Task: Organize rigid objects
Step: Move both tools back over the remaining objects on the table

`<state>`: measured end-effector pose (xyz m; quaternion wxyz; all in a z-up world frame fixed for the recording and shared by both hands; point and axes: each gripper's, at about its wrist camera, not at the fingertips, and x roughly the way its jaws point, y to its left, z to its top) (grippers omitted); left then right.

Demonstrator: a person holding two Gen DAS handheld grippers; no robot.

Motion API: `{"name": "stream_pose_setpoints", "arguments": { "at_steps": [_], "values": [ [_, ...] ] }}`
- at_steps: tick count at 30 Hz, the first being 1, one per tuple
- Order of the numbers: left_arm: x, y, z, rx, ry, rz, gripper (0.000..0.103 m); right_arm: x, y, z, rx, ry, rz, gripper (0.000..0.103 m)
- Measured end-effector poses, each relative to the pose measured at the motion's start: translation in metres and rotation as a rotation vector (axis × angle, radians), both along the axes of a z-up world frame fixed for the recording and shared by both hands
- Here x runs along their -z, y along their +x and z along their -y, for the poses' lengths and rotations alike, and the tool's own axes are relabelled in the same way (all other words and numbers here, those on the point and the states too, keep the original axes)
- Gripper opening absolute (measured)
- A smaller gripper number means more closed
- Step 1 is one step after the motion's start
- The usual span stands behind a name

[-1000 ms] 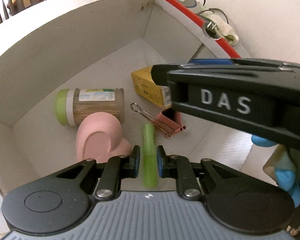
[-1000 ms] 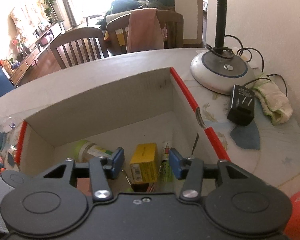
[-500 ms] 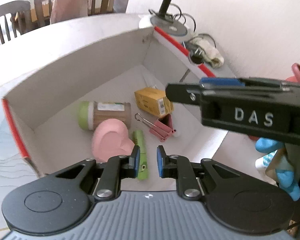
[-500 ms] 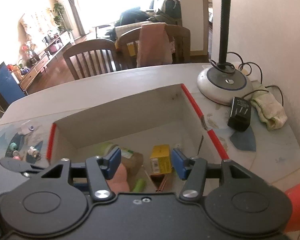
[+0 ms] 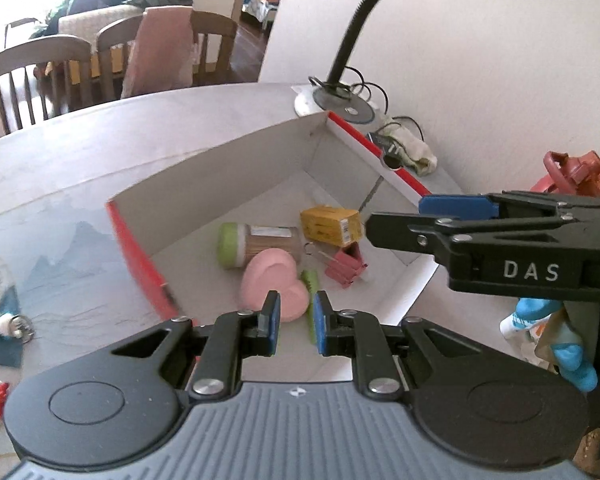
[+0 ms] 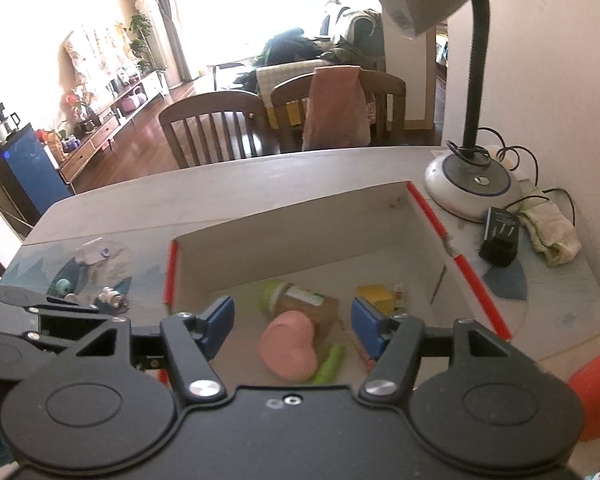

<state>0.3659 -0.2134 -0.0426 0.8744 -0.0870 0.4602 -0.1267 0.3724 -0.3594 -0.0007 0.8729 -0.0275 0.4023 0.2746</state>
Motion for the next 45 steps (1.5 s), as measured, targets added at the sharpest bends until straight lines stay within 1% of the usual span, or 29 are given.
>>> {"name": "stream_pose_setpoints", "arguments": {
  "at_steps": [7, 9, 15, 21, 22, 23, 25, 26, 28, 31, 33, 35, 37, 40, 42, 43, 45],
  "values": [
    [-0.012, -0.033, -0.037, -0.039, -0.011, 0.021, 0.017, -0.01, -0.032, -0.02, -0.038, 0.026, 0.027, 0.066],
    [-0.014, -0.043, -0.05, -0.049, -0.013, 0.032, 0.017, -0.012, -0.043, -0.03, -0.056, 0.033, 0.034, 0.069],
    [-0.02, -0.074, -0.086, -0.075, 0.014, 0.07, 0.017, -0.008, -0.072, -0.061, -0.108, 0.057, 0.025, 0.075],
    [-0.015, -0.097, -0.13, -0.116, 0.014, 0.069, 0.017, -0.004, -0.095, -0.096, -0.156, 0.083, 0.022, 0.08],
    [-0.013, -0.101, -0.136, -0.122, 0.015, 0.069, 0.021, -0.003, -0.099, -0.101, -0.162, 0.085, 0.021, 0.081],
    [-0.011, -0.105, -0.143, -0.131, 0.018, 0.07, 0.028, -0.002, -0.102, -0.107, -0.168, 0.086, 0.021, 0.081],
    [-0.009, -0.115, -0.157, -0.145, 0.018, 0.076, 0.035, 0.0, -0.106, -0.117, -0.171, 0.086, 0.016, 0.082],
    [-0.008, -0.118, -0.164, -0.152, 0.018, 0.079, 0.042, 0.002, -0.107, -0.123, -0.172, 0.084, 0.013, 0.082],
    [-0.005, -0.126, -0.177, -0.17, 0.02, 0.081, 0.05, 0.005, -0.11, -0.134, -0.174, 0.078, 0.009, 0.082],
    [0.0, -0.138, -0.195, -0.187, 0.025, 0.09, 0.053, 0.01, -0.112, -0.151, -0.18, 0.065, 0.008, 0.082],
    [0.003, -0.144, -0.205, -0.194, 0.038, 0.099, 0.055, 0.013, -0.112, -0.163, -0.187, 0.049, 0.01, 0.085],
    [0.006, -0.151, -0.213, -0.204, 0.048, 0.107, 0.064, 0.017, -0.11, -0.175, -0.198, 0.03, 0.016, 0.085],
    [0.011, -0.157, -0.223, -0.214, 0.046, 0.114, 0.067, 0.021, -0.11, -0.188, -0.212, 0.012, 0.013, 0.086],
    [0.019, -0.163, -0.237, -0.223, 0.037, 0.11, 0.067, 0.031, -0.103, -0.209, -0.236, -0.011, -0.01, 0.086],
    [0.026, -0.166, -0.245, -0.231, 0.042, 0.103, 0.072, 0.035, -0.098, -0.219, -0.245, -0.021, -0.021, 0.086],
    [0.029, -0.167, -0.248, -0.238, 0.043, 0.101, 0.076, 0.038, -0.096, -0.224, -0.249, -0.032, -0.018, 0.086],
    [0.036, -0.169, -0.254, -0.249, 0.042, 0.103, 0.078, 0.044, -0.091, -0.235, -0.262, -0.051, -0.018, 0.086]
  ]
}}
